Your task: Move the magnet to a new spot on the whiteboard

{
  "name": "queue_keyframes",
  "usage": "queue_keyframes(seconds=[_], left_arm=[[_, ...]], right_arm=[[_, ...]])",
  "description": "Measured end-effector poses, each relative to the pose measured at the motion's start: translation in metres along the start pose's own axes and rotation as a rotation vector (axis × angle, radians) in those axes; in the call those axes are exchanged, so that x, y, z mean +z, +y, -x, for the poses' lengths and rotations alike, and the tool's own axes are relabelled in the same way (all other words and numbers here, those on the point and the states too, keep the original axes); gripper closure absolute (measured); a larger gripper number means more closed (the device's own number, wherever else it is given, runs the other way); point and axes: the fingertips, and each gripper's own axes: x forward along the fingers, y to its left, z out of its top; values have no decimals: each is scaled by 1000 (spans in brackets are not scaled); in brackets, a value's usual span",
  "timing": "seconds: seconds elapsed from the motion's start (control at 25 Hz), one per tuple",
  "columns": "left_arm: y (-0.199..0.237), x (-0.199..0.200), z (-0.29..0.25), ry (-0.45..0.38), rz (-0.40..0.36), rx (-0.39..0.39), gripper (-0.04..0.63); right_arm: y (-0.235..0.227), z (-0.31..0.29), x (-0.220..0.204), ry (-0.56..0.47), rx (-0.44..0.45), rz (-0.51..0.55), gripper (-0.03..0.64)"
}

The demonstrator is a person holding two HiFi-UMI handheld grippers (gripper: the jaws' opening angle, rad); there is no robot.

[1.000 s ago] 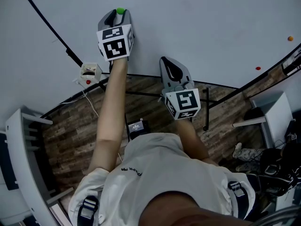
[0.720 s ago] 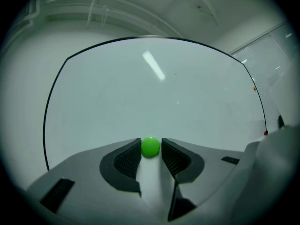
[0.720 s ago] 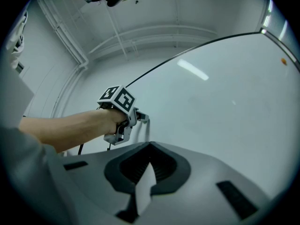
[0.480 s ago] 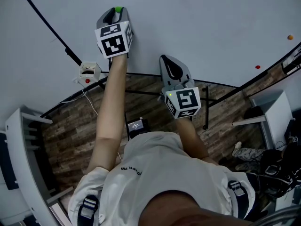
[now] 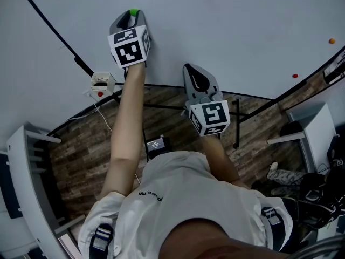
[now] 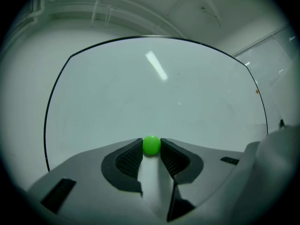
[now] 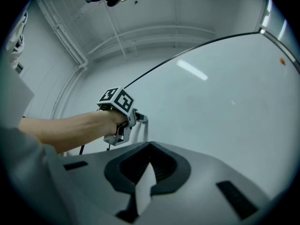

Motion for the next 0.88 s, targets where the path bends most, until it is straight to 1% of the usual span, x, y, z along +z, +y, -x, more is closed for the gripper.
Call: queue_keyframes(seconds=[0.28,0.56,0.88], left_arm=[[-2,0,1,2,11,2,476],[0,5,13,-31,23,14,476],[-3,4,21,-38,23,6,476]], right_arm=[[2,1,1,-2,6,0,614],[3,-2,-1,2,13,2,614],[5,-3,0,-2,22,-2,614]])
